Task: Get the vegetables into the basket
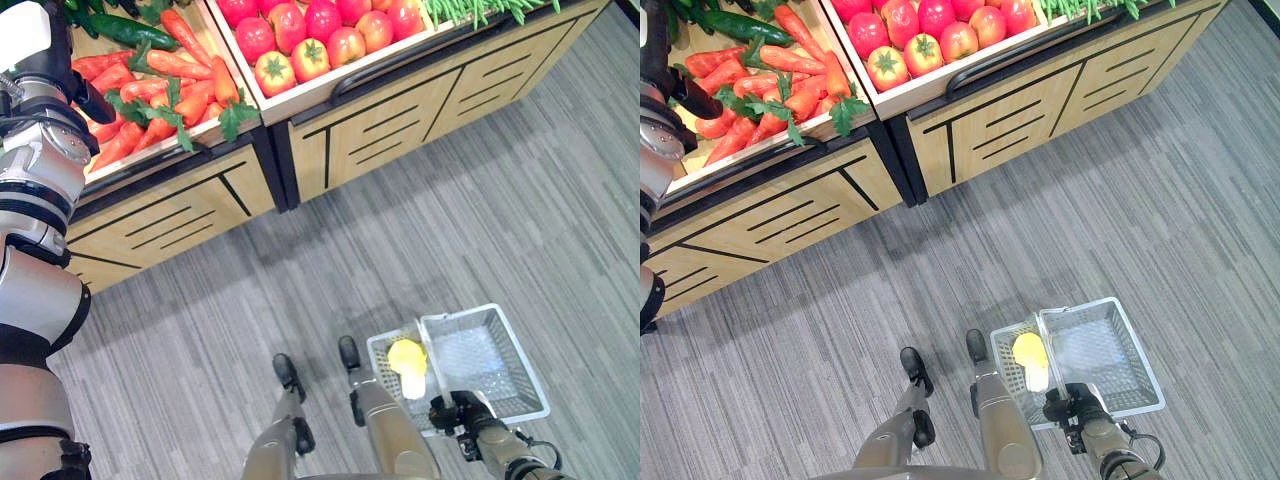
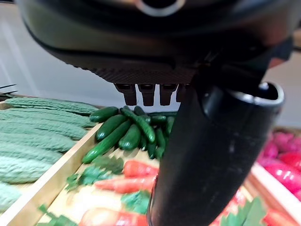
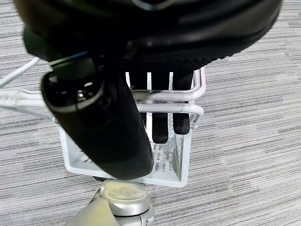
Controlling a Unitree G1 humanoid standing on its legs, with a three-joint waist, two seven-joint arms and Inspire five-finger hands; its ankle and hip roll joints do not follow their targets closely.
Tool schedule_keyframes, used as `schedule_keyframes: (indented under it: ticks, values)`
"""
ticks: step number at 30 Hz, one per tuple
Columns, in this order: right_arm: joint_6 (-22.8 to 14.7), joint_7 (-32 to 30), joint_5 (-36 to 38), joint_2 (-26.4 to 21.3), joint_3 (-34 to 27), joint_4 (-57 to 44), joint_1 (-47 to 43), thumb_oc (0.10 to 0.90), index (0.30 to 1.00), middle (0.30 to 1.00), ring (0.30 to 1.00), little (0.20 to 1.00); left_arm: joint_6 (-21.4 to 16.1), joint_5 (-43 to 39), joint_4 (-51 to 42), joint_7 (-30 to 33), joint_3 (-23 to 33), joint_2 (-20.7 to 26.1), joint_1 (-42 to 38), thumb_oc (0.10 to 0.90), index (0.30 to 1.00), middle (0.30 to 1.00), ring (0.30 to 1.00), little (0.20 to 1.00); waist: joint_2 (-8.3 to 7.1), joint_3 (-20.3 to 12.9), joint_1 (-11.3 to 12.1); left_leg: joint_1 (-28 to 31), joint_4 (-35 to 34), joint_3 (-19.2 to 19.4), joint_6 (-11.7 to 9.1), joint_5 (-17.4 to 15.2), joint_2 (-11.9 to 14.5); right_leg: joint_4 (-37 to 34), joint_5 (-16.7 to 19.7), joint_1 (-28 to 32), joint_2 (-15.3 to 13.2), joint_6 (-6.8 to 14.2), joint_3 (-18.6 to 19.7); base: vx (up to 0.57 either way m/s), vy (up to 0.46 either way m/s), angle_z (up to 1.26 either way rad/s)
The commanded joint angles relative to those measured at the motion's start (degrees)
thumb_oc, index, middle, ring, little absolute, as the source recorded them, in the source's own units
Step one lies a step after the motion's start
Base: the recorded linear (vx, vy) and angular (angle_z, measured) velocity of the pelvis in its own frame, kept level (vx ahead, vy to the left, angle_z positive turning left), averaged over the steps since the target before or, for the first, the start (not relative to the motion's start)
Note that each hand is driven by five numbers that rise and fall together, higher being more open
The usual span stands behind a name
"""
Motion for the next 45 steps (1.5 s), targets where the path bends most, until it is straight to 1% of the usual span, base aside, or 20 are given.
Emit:
schedule_keyframes:
  ticks: [1, 3, 5, 8, 12, 15, 18, 22, 25, 26, 27, 29, 31, 33, 38, 39, 45]
  values:
    - [0.38, -0.28, 0.62, -1.37, 0.97, 2.79, 5.03, 0.4, 0.3, 0.3, 0.3, 0.3, 0.51, 1.72, 4.63, 2.19, 1.59, 2.34, -7.97, 0.9, 1.0, 1.0, 1.0, 1.0, -1.22, -1.54, -0.27, 4.79, 0.18, 0.08, -1.61, -8.88, -2.23, -15.86, 4.98, 7.51, -0.58, 5.08, -1.52, 0.0, 0.0, 0.0]
    - [0.34, -0.58, 1.6, -1.34, 0.74, 2.7, 4.83, 0.4, 0.3, 0.3, 0.3, 0.3, 1.02, 1.51, 6.13, 1.72, 2.49, 2.33, -7.44, 0.9, 1.0, 1.0, 1.0, 1.0, -1.61, -0.68, -0.61, 3.29, 0.18, 0.16, -1.65, -8.6, -2.12, -15.86, 5.38, 5.85, -0.43, 5.05, -1.36, 0.0, 0.0, 0.0]
    - [0.26, -0.58, 1.8, -1.26, 0.65, 2.58, 4.9, 0.4, 0.3, 0.3, 0.3, 0.3, 1.09, 1.25, 6.64, 1.66, 2.91, 2.49, -7.17, 0.9, 1.0, 1.0, 1.0, 1.0, -1.67, -0.6, -0.66, 2.87, 0.18, 0.25, -1.66, -8.52, -2.04, -15.86, 5.49, 5.46, -0.41, 5.06, -1.32, 0.0, 0.0, 0.0]
    - [0.26, -0.78, 2.26, -0.98, 0.68, 1.99, 4.81, 0.4, 0.3, 0.3, 0.3, 0.3, 1.56, 0.57, 8.26, 1.06, 4.92, 2.73, -5.42, 0.9, 1.0, 1.0, 1.0, 1.0, -2.17, 0.29, -0.74, 1.1, 0.18, 0.16, -1.64, -8.14, -1.76, -15.86, 5.96, 3.67, -0.2, 4.98, -1.06, 0.01, -0.008, -0.02]
    - [0.17, -0.92, 2.35, -0.97, 0.66, 1.55, 5.02, 0.4, 0.3, 0.3, 0.3, 0.3, 1.96, 0.28, 9.11, 0.64, 6.12, 2.58, -4.22, 0.9, 1.0, 1.0, 1.0, 1.0, -2.41, 0.53, -0.6, 0.17, 0.18, 0.13, -1.55, -7.98, -1.61, -15.86, 6.15, 2.74, -0.19, 4.91, -1.11, 0.0, 0.0, 0.0]
    - [0.07, -1.12, 2.5, -0.82, 0.56, 0.89, 5.21, 0.4, 0.3, 0.3, 0.3, 0.3, 1.98, -1.56, 9.69, 0.61, 8.39, 2.23, -2.84, 0.9, 1.0, 1.0, 1.0, 1.0, -2.66, 1.02, -0.6, -0.74, 0.18, -0.26, -1.56, -7.69, -1.62, -15.86, 6.16, 1.88, -0.16, 4.78, -1.22, 0.0, 0.0, 0.0]
    - [0.04, -1.11, 2.27, -0.97, 0.63, 0.84, 5.23, 0.4, 0.3, 0.3, 0.3, 0.3, 2.18, -1.96, 10.16, 0.25, 8.98, 2.18, -2.44, 0.9, 1.0, 1.0, 1.0, 1.0, -2.71, 1.08, -0.51, -1.07, 0.18, -0.48, -1.52, -7.72, -1.61, -15.86, 6.17, 1.64, -0.2, 4.78, -1.51, 0.0, 0.0, 0.0]
    - [-0.04, -0.99, 2.13, -1.24, 0.97, 0.32, 5.07, 0.4, 0.3, 0.3, 0.3, 0.3, 2.2, -2.84, 10.44, -0.14, 9.03, 2.46, -3.11, 0.9, 1.0, 1.0, 1.0, 1.0, -2.95, 1.19, -0.62, -1.98, 0.18, -1.12, -1.54, -7.49, -1.6, -15.86, 6.39, 0.9, -0.19, 4.82, -2.15, 0.01, 0.022, 0.03]
    - [0.13, -0.71, 1.74, -2.11, 1.3, -0.19, 4.33, 0.4, 0.3, 0.3, 0.3, 0.3, 2.55, -1.15, 11.05, -2.16, 7.35, 3.16, -3.83, 0.9, 1.0, 1.0, 1.0, 1.0, -3.49, 1.39, -0.66, -3.42, 0.18, -1.4, -1.37, -7.51, -1.5, -15.86, 6.95, -0.5, -0.25, 5.17, -2.69, 0.01, 0.061, 0.07]
    - [0.01, -0.59, 1.61, -2.44, 1.41, -0.48, 4.07, 0.4, 0.3, 0.3, 0.3, 0.3, 2.61, -1.19, 11.78, -2.51, 6.31, 3.67, -5.78, 0.9, 1.0, 1.0, 1.0, 1.0, -3.74, 1.56, -0.76, -4.75, 0.18, -1.63, -1.38, -7.17, -1.37, -15.86, 7.49, -1.57, -0.29, 5.27, -3.2, 0.01, 0.058, 0.05]
    - [0.01, -0.58, 1.61, -2.4, 1.39, -0.48, 4.04, 0.4, 0.3, 0.3, 0.3, 0.3, 2.6, -1.2, 11.83, -2.53, 6.22, 3.66, -5.88, 0.9, 1.0, 1.0, 1.0, 1.0, -3.73, 1.51, -0.8, -4.86, 0.18, -1.7, -1.37, -7.13, -1.38, -15.86, 7.5, -1.66, -0.3, 5.27, -3.27, 0.0, 0.047, 0.06]
    - [-0.1, -0.72, 1.96, -2.74, 1.06, -0.48, 4.21, 0.4, 0.3, 0.3, 0.3, 0.3, 2.49, -2.41, 12.2, -2.42, 4.28, 4.04, -9.78, 0.9, 1.0, 1.0, 1.0, 1.0, -3.9, 1.65, -0.91, -6.13, 0.18, -2.07, -1.23, -7.13, -1.36, -15.86, 7.63, -2.7, -0.49, 5.42, -3.85, 0.02, 0.058, 0.11]
    - [-0.18, -0.64, 2.28, -2.68, 1.02, -0.52, 4.33, 0.4, 0.3, 0.3, 0.3, 0.3, 2.37, -2.67, 12.06, -2.27, 3.69, 4.24, -10.91, 0.9, 1.0, 1.0, 1.0, 1.0, -3.93, 1.72, -0.93, -6.52, 0.18, -2.3, -1.19, -7.11, -1.38, -15.86, 7.66, -2.98, -0.56, 5.45, -4.03, 0.02, 0.042, 0.11]
    - [-0.35, -0.57, 3.11, -2.78, 0.71, -0.7, 4.38, 0.4, 0.3, 0.3, 0.3, 0.3, 2.21, -2.66, 12.08, -2.33, 1.9, 5.09, -13.04, 0.9, 1.0, 1.0, 1.0, 1.0, -3.87, 1.8, -1.1, -7.18, 0.18, -2.64, -1.15, -7.02, -1.48, -15.86, 7.89, -3.57, -0.75, 5.58, -4.24, 0.02, 0.05, 0.07]
    - [-0.05, -0.19, 2.77, -3.22, 1.26, -1.29, 4.25, 0.4, 0.3, 0.3, 0.3, 0.3, 2.39, -3.17, 12.78, -3.18, 1.93, 5.66, -13.26, 0.9, 1.0, 1.0, 1.0, 1.0, -3.5, 2.05, -0.85, -8.66, 0.18, -2.87, -0.99, -7.13, -1.82, -15.86, 8.44, -4.82, -1.22, 5.99, -4.37, 0.03, 0.079, 0.03]
    - [-0.1, -0.29, 2.76, -3.25, 1.41, -1.32, 4.03, 0.4, 0.3, 0.3, 0.3, 0.3, 2.46, -3.79, 12.95, -3.0, 2.75, 5.68, -12.81, 0.9, 1.0, 1.0, 1.0, 1.0, -3.46, 2.21, -0.95, -9.0, 0.18, -3.01, -1.07, -7.03, -1.87, -15.86, 8.63, -5.08, -1.31, 6.14, -4.55, 0.02, 0.073, 0.01]
    - [-0.19, -0.06, 3.01, -3.37, 0.96, -1.9, 4.28, 0.4, 0.3, 0.3, 0.3, 0.3, 2.31, -3.03, 13.02, -3.96, 4.39, 4.42, -9.65, 0.9, 1.0, 1.0, 1.0, 1.0, -3.81, 2.11, -1.23, -10.05, 0.18, -3.45, -0.9, -7.21, -2.01, -15.86, 8.44, -5.82, -1.55, 6.03, -4.79, 0.02, 0.051, 0.03]
